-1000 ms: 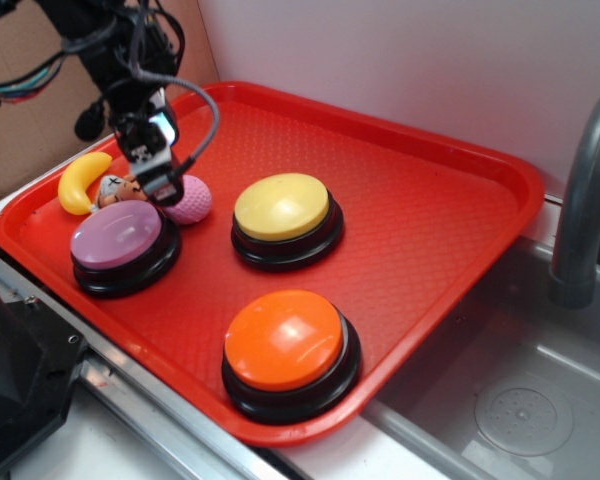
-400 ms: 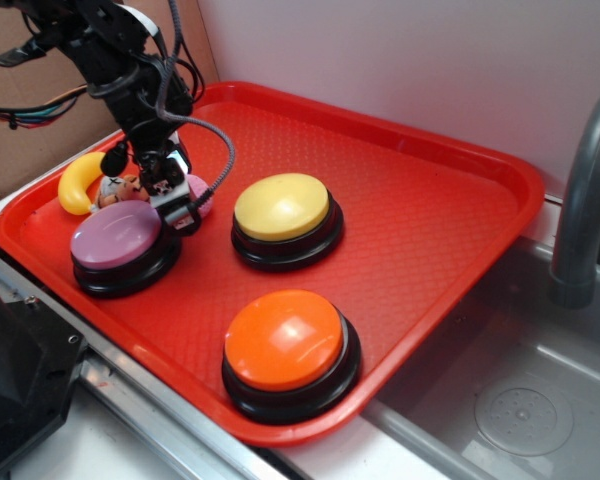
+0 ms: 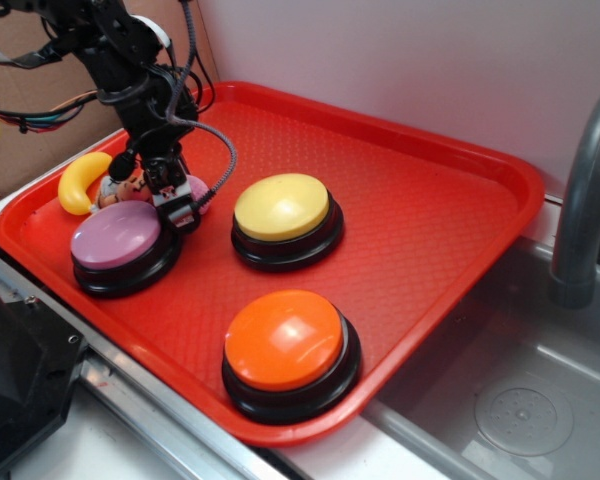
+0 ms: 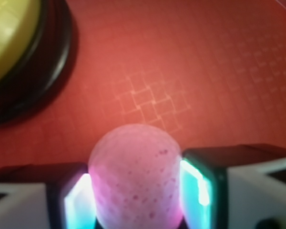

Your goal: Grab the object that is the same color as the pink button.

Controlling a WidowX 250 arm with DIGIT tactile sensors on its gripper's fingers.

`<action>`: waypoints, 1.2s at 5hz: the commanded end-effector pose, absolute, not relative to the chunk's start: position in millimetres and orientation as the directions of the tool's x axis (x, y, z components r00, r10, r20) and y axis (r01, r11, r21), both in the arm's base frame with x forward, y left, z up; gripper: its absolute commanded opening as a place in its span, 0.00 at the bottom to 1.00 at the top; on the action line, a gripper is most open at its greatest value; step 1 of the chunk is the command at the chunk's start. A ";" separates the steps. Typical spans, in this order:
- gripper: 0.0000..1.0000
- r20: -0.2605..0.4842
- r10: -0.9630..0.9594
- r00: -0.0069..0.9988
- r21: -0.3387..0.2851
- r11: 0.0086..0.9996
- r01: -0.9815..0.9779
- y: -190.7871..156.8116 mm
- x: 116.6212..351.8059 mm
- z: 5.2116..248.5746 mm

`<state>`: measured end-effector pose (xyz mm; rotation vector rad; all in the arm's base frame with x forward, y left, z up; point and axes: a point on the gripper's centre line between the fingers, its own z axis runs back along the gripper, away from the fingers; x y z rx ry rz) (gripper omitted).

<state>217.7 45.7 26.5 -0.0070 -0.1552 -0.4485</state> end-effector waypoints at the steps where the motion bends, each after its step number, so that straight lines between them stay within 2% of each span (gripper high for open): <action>1: 0.00 0.148 -0.370 0.917 0.014 0.928 0.372 45.8 219.4 35.9; 2: 0.00 0.115 -0.216 0.970 -0.014 0.976 0.219 41.1 214.7 59.7; 3: 0.00 0.125 -0.097 0.987 -0.019 0.995 0.100 37.2 211.4 92.7; 5: 0.00 0.129 0.034 0.991 0.013 0.999 -0.036 11.4 213.4 158.4; 6: 0.00 0.132 0.069 0.989 -0.015 0.998 -0.067 2.3 214.6 175.3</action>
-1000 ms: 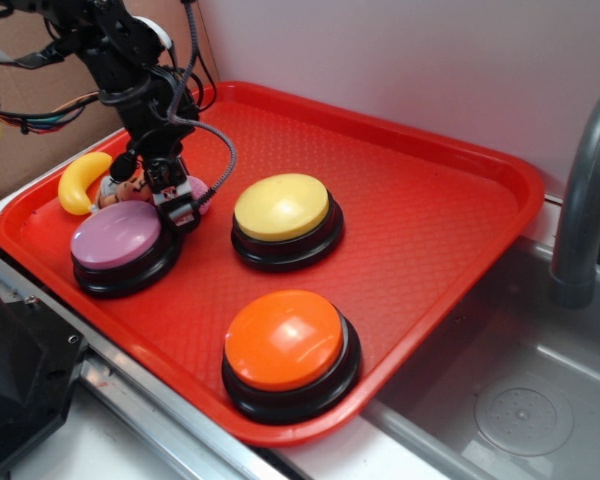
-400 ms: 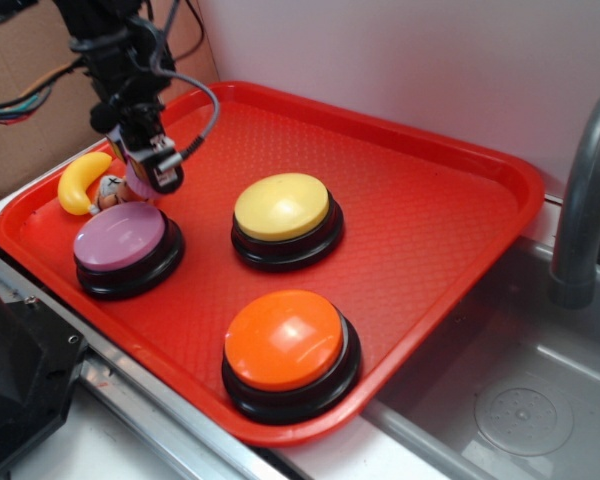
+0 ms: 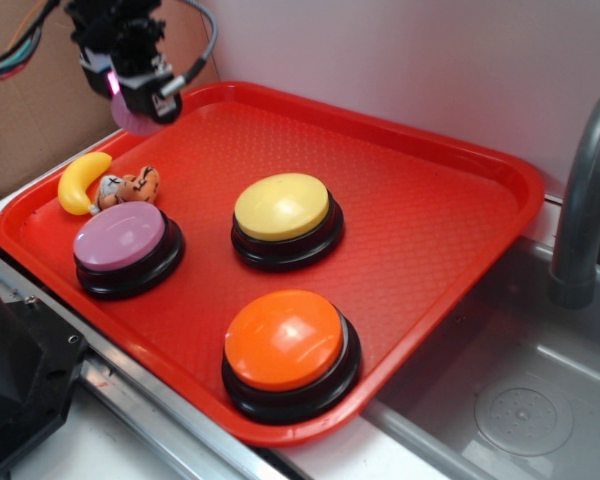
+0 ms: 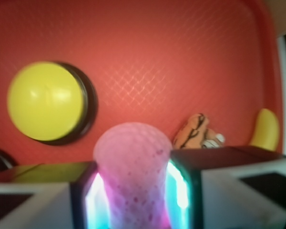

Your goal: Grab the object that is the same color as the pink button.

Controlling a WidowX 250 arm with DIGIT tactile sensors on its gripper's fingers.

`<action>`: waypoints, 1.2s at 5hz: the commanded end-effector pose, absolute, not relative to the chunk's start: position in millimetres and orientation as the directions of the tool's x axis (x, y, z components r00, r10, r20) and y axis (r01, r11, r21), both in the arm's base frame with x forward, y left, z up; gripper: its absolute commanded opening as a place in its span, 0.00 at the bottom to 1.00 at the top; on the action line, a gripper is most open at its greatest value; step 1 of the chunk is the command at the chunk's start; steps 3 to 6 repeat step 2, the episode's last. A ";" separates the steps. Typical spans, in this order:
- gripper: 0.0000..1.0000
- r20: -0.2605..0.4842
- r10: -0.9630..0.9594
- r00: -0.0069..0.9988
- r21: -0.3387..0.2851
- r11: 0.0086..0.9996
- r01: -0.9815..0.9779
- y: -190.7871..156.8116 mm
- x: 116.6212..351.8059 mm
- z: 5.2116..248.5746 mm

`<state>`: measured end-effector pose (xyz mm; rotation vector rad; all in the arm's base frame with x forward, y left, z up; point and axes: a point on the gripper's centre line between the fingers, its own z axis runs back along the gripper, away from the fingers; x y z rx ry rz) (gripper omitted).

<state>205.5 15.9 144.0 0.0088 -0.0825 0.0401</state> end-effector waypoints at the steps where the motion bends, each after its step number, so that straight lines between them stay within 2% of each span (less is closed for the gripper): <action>1: 0.00 0.136 0.187 0.973 -0.063 0.982 -0.180 -9.3 213.5 189.8; 2: 0.00 0.116 0.277 0.954 -0.036 0.961 -0.275 -8.5 210.4 188.6; 6: 0.00 0.116 0.277 0.954 -0.036 0.961 -0.275 -8.5 210.4 188.6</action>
